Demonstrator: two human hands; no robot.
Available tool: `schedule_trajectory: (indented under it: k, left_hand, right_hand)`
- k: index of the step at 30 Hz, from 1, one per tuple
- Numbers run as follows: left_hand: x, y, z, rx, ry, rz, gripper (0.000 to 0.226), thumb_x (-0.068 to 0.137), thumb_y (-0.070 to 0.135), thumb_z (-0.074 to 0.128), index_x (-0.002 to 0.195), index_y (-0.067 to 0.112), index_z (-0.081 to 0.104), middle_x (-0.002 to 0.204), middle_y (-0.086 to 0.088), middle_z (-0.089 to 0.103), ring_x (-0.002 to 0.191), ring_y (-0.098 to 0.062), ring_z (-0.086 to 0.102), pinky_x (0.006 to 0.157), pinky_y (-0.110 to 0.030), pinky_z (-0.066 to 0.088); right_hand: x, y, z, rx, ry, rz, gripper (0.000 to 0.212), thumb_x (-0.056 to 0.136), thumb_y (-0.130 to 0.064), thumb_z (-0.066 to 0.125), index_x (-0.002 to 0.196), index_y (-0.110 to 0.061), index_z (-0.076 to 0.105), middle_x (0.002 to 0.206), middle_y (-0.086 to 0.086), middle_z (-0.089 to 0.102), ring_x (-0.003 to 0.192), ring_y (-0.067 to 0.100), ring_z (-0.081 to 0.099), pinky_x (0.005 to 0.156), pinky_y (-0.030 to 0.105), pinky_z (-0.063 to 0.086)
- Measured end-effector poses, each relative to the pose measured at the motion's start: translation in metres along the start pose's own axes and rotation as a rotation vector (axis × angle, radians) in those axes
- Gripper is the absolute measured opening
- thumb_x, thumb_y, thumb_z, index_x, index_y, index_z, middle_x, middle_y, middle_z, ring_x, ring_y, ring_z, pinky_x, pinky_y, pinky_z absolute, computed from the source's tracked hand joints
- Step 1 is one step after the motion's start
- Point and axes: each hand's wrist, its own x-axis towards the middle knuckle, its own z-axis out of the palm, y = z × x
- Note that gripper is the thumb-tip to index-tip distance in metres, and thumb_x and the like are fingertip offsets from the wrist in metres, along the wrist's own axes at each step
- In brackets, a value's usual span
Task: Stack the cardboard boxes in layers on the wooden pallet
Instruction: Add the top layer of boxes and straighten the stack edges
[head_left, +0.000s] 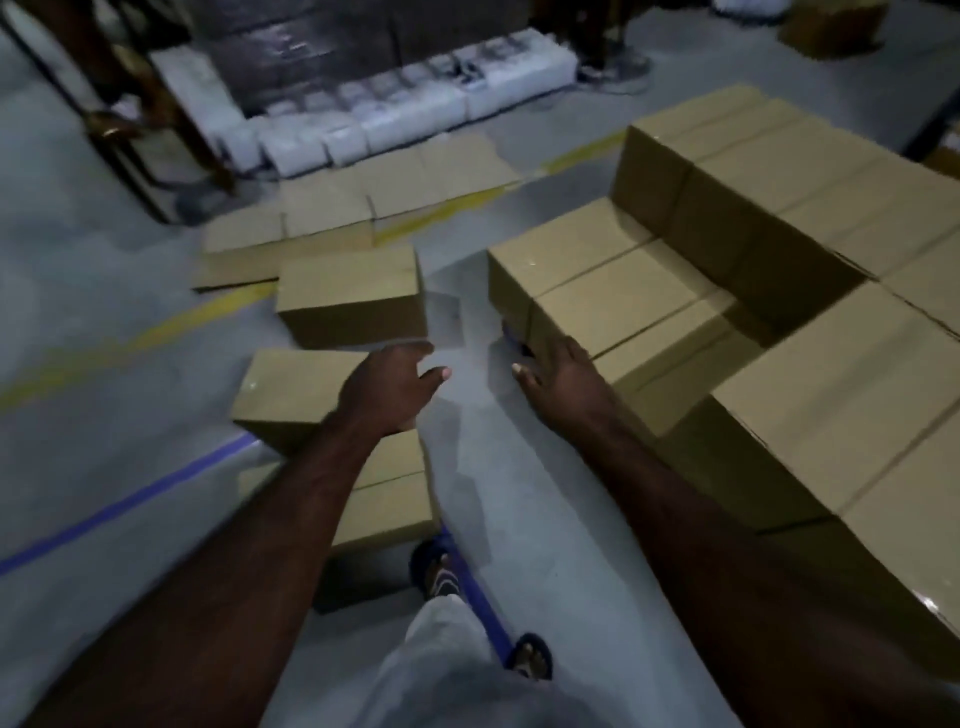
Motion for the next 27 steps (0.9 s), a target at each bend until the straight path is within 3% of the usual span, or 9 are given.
schedule_trajectory:
  k: [6, 10, 12, 15, 20, 25, 27]
  left_hand:
    - [-0.024, -0.098, -0.004, -0.144, 0.083, -0.307, 0.052, 0.094, 0.051, 0.058, 0.136, 0.02, 0.058, 0.134, -0.006, 0.062, 0.122, -0.026, 0.057, 0.1, -0.036, 0.043]
    - [-0.023, -0.165, 0.013, -0.271, 0.081, -0.403, 0.043, 0.093, 0.051, 0.057, 0.117, 0.017, 0.068, 0.115, -0.004, 0.07, 0.109, -0.024, 0.065, 0.091, -0.034, 0.049]
    - [-0.012, -0.201, 0.025, -0.327, 0.071, -0.499, 0.04, 0.095, 0.045, 0.061, 0.122, 0.017, 0.067, 0.12, -0.006, 0.07, 0.108, -0.026, 0.065, 0.091, -0.034, 0.049]
    - [0.01, -0.251, 0.052, -0.388, 0.025, -0.63, 0.052, 0.094, 0.051, 0.059, 0.131, 0.014, 0.062, 0.128, -0.01, 0.066, 0.116, -0.028, 0.061, 0.097, -0.035, 0.047]
    - [0.039, -0.319, 0.11, -0.556, -0.026, -0.819, 0.054, 0.095, 0.049, 0.059, 0.133, 0.011, 0.06, 0.134, -0.012, 0.062, 0.124, -0.03, 0.057, 0.103, -0.035, 0.043]
    - [0.061, -0.371, 0.197, -0.632, -0.049, -1.001, 0.052, 0.095, 0.046, 0.06, 0.134, 0.011, 0.059, 0.133, -0.014, 0.062, 0.124, -0.034, 0.055, 0.101, -0.035, 0.043]
    - [0.07, -0.391, 0.236, -0.67, -0.046, -1.082, 0.052, 0.096, 0.044, 0.059, 0.136, 0.01, 0.057, 0.136, -0.015, 0.06, 0.126, -0.034, 0.054, 0.102, -0.036, 0.043]
  right_hand:
    - [0.023, -0.084, 0.082, -0.091, -0.163, -0.248, 0.071, 0.09, -0.062, 0.045, 0.141, -0.012, 0.046, 0.134, 0.015, 0.054, 0.124, 0.035, 0.05, 0.098, 0.049, 0.047]
    - [0.049, -0.124, 0.145, -0.173, -0.299, -0.324, 0.071, 0.095, -0.055, 0.053, 0.148, -0.009, 0.04, 0.141, 0.015, 0.05, 0.132, 0.034, 0.044, 0.104, 0.052, 0.042]
    - [0.069, -0.139, 0.183, -0.223, -0.365, -0.346, 0.071, 0.096, -0.055, 0.053, 0.149, -0.009, 0.039, 0.142, 0.015, 0.05, 0.132, 0.034, 0.044, 0.104, 0.051, 0.042]
    - [0.101, -0.148, 0.239, -0.297, -0.461, -0.359, 0.07, 0.097, -0.054, 0.053, 0.15, -0.01, 0.038, 0.142, 0.016, 0.05, 0.13, 0.035, 0.045, 0.104, 0.05, 0.042]
    - [0.15, -0.147, 0.331, -0.396, -0.645, -0.352, 0.064, 0.099, -0.05, 0.052, 0.146, -0.008, 0.042, 0.141, 0.018, 0.051, 0.131, 0.037, 0.046, 0.105, 0.05, 0.041]
    - [0.195, -0.121, 0.432, -0.5, -0.794, -0.386, 0.06, 0.098, -0.053, 0.051, 0.138, -0.009, 0.049, 0.125, 0.019, 0.058, 0.115, 0.039, 0.056, 0.09, 0.043, 0.05]
    - [0.21, -0.108, 0.474, -0.525, -0.827, -0.404, 0.058, 0.099, -0.051, 0.051, 0.139, -0.008, 0.049, 0.128, 0.019, 0.058, 0.116, 0.038, 0.056, 0.087, 0.04, 0.048]
